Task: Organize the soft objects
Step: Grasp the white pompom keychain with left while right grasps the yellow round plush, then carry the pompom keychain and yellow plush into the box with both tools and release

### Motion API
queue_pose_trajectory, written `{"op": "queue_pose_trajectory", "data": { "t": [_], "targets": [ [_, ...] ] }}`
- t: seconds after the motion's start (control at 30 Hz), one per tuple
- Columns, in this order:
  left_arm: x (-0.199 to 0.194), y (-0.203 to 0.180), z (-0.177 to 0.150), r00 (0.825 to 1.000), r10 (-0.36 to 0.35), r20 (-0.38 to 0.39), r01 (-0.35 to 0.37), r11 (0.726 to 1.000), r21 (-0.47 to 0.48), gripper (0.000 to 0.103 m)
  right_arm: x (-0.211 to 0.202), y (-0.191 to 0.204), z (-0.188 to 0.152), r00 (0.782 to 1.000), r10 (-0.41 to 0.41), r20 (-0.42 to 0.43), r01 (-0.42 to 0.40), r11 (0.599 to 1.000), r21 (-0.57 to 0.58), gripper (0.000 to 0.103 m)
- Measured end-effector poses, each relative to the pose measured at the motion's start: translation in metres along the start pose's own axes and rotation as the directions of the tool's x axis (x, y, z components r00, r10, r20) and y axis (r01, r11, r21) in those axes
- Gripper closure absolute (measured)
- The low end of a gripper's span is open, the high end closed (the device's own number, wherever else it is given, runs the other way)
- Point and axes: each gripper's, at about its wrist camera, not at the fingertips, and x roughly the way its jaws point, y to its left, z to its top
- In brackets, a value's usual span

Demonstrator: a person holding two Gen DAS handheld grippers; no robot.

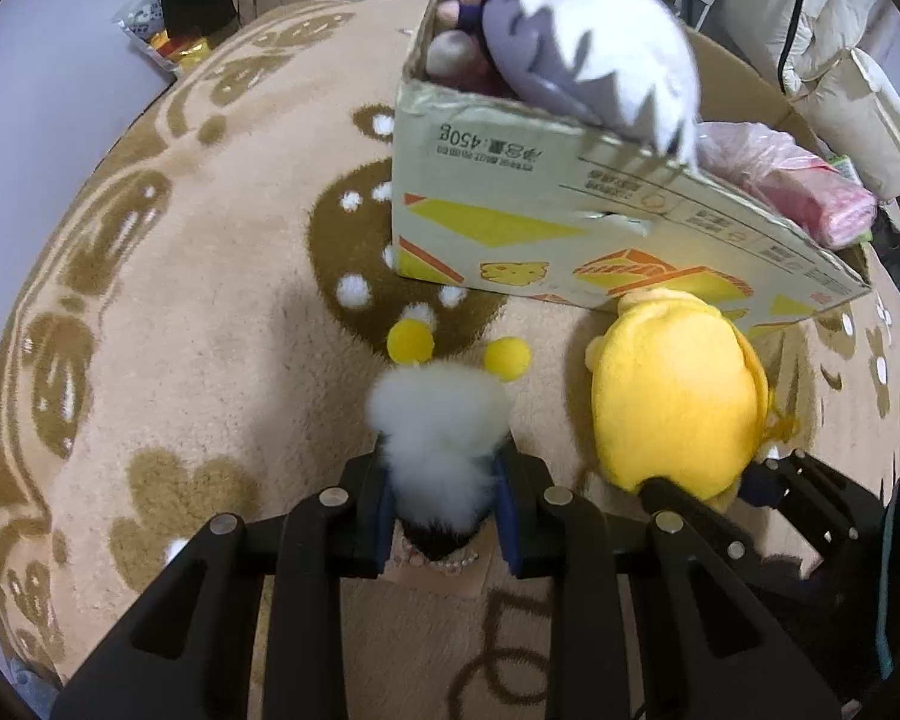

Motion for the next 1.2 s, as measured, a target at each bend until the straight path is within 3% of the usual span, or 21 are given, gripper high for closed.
{"op": "queue_pose_trajectory", "data": {
  "t": [0.43,0.73,1.03,1.2],
  "targets": [
    [-0.057,-0.016,-0.015,0.994,0.036,0.099,-0.039,0.999,0.028,0.077,-0.05,-0.003,-0.008,0.997,-0.047,0.063,0.045,0.999,0.029,0.069],
    [-0.099,-0.026,-0.03,0.973,0.076,0.216,-0.089,0.995,0.053,0.077,-0.095,-0.006,-0.012,0.984,-0.073,0.163,0.064,0.996,0.062,0.069],
    [-0.147,-0.033,-0.052,0.922,0.086,0.379,-0.113,0.993,0.048,0.077,-0.128,0.006,-0.013,0.964,-0.073,0.254,0.066,0.997,0.038,0.069],
    [-0.161,-0.033,-0.06,0.904,0.107,0.414,-0.135,0.99,0.039,0.077,-0.143,0.007,-0.014,0.953,-0.076,0.292,0.071,0.997,0.028,0.069]
  ]
}}
